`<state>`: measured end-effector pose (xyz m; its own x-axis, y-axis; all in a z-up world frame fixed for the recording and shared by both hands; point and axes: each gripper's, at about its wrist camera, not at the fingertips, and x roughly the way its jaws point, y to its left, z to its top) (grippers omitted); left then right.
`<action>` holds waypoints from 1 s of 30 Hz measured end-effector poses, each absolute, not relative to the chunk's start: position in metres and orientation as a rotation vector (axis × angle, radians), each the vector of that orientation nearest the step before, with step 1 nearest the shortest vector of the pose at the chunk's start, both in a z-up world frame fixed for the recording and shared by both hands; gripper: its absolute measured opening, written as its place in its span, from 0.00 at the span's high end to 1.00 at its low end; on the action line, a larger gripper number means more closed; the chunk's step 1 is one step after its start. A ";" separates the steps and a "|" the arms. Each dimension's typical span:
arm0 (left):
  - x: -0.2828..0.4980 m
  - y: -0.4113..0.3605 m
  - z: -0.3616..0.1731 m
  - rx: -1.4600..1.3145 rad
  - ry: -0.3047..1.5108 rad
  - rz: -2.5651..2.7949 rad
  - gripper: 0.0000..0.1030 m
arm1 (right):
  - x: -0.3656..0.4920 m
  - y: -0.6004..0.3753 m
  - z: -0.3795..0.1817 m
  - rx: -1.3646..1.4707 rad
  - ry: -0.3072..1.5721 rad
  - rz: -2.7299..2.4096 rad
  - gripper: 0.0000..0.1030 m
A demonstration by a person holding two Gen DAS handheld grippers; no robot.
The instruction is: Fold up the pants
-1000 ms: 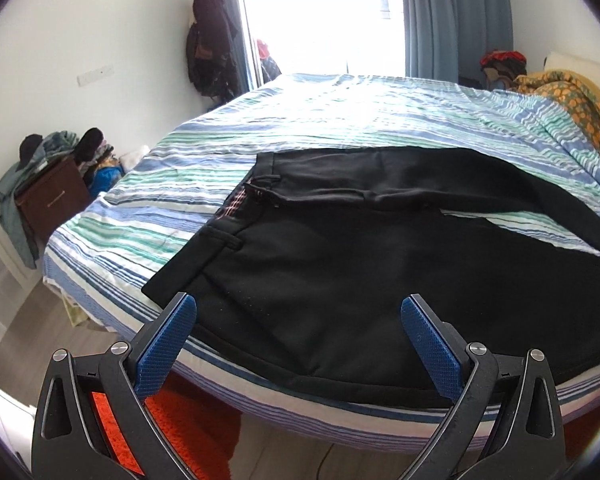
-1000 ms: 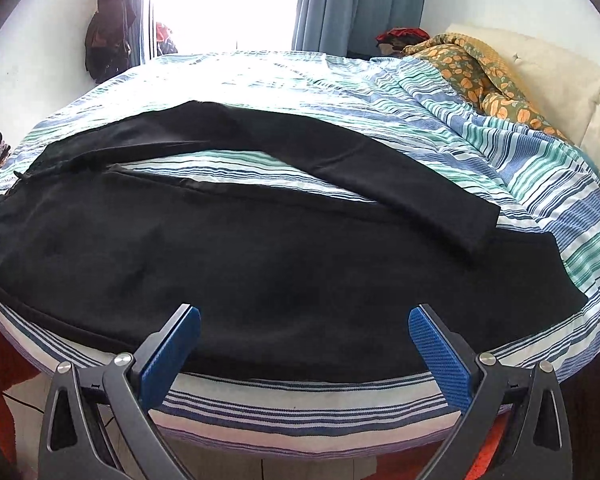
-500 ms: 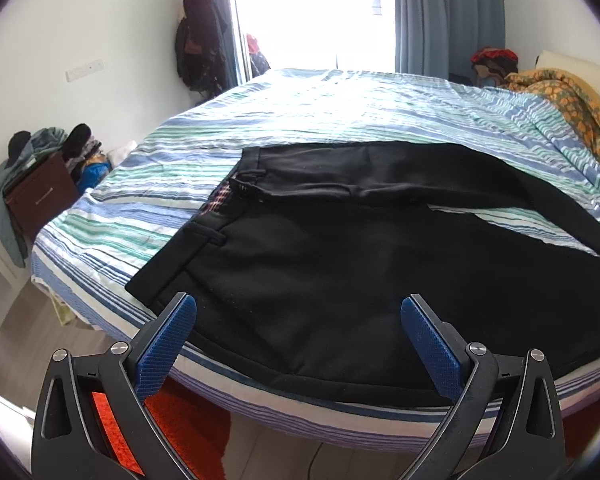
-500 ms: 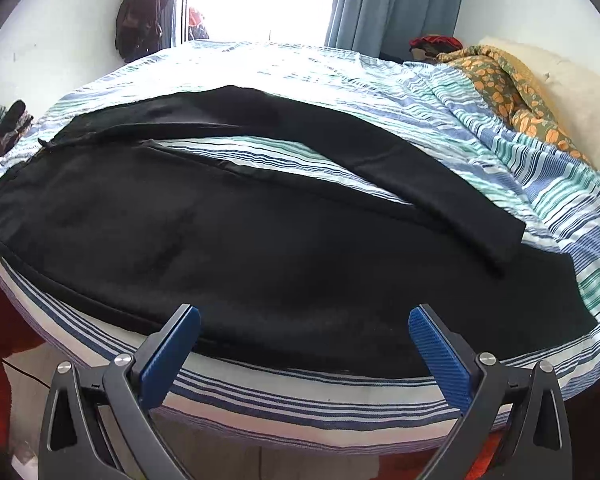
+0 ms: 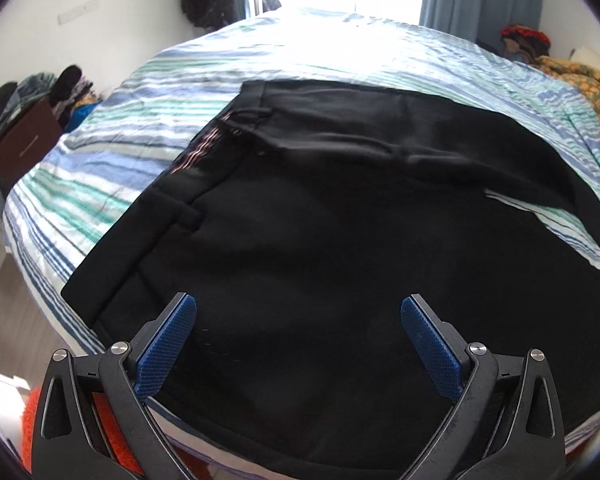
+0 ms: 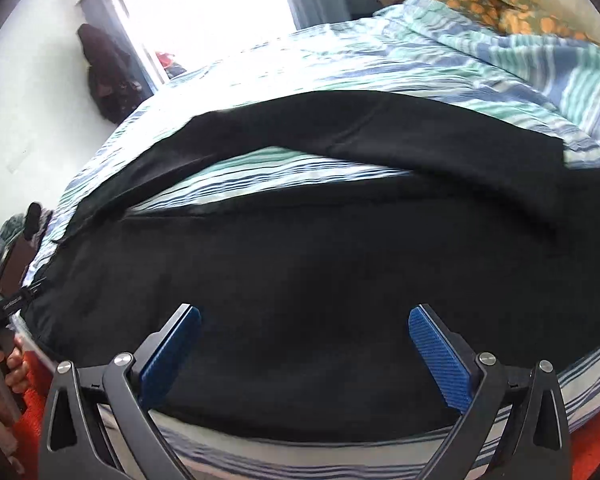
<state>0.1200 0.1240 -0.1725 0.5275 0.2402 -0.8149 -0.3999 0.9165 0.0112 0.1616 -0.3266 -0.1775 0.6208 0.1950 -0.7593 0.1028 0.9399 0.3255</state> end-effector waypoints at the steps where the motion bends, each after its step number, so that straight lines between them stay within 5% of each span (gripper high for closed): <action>1: 0.118 0.135 -0.178 -0.190 0.956 0.414 0.01 | 0.159 -0.348 -0.182 0.389 0.895 -0.005 0.00; 7: 0.112 0.163 -0.184 -0.277 0.936 0.472 0.01 | 0.133 -0.420 -0.175 0.563 0.795 -0.348 0.01; 11: 0.116 0.142 -0.191 -0.167 0.948 0.497 0.01 | 0.148 -0.395 -0.146 0.751 0.692 -0.070 0.01; 15: 0.117 0.141 -0.190 -0.169 0.950 0.496 0.01 | 0.202 -0.380 -0.180 1.202 0.733 0.206 0.01; 22: 0.114 0.141 -0.189 -0.152 0.943 0.491 0.01 | 0.214 -0.432 -0.209 1.321 0.631 -0.261 0.12; 23: 0.116 0.141 -0.191 -0.145 0.944 0.495 0.01 | 0.219 -0.433 -0.211 1.319 0.667 -0.288 0.21; 25: 0.118 0.140 -0.191 -0.141 0.950 0.502 0.00 | 0.226 -0.437 -0.207 1.235 0.737 -0.344 0.79; 26: 0.119 0.141 -0.190 -0.145 0.960 0.502 0.01 | 0.223 -0.442 -0.201 1.185 0.761 -0.356 0.95; 30: 0.116 0.139 -0.163 -0.226 0.954 0.410 0.01 | 0.226 -0.443 -0.142 1.013 0.690 -0.198 0.96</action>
<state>0.1162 0.1388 -0.1628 0.5095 0.2392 -0.8265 -0.4355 0.9002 -0.0080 0.2259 -0.4428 -0.1424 0.7736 0.1558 -0.6142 0.4578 0.5326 0.7118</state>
